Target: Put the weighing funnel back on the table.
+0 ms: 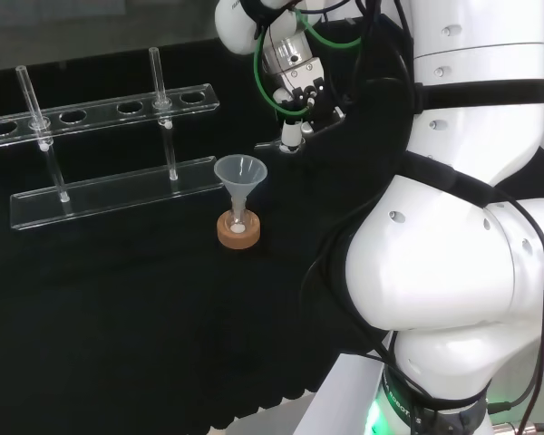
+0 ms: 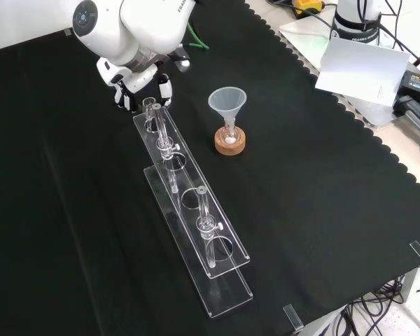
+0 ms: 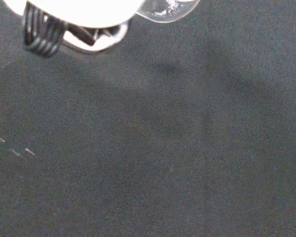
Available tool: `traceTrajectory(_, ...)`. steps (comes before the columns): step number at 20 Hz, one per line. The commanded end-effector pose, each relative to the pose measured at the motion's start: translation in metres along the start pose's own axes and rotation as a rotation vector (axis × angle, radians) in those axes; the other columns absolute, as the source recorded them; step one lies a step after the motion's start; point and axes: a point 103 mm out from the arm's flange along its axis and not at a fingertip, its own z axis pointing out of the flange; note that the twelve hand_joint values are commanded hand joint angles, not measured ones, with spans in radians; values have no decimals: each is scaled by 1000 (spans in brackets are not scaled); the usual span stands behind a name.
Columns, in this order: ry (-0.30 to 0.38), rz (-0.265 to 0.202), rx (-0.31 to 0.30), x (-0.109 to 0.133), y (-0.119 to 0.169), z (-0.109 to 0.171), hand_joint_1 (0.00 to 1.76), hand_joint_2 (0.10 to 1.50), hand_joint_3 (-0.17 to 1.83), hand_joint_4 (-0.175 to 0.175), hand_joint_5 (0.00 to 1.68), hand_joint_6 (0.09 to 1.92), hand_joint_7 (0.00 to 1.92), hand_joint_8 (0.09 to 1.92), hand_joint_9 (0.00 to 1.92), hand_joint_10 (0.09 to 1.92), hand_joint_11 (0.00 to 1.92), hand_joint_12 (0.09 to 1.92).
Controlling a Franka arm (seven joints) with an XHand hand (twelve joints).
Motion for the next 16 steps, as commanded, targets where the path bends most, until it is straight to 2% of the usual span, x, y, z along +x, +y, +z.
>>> traceTrajectory(1,-13,4,-8,6,4,2,1134,620,790,84,1200,865,553,667,877,345,789,1035)
traceTrajectory(16,-1,-15,-16,18,21,13,1136,620,792,75,1198,870,552,669,875,347,791,1034)
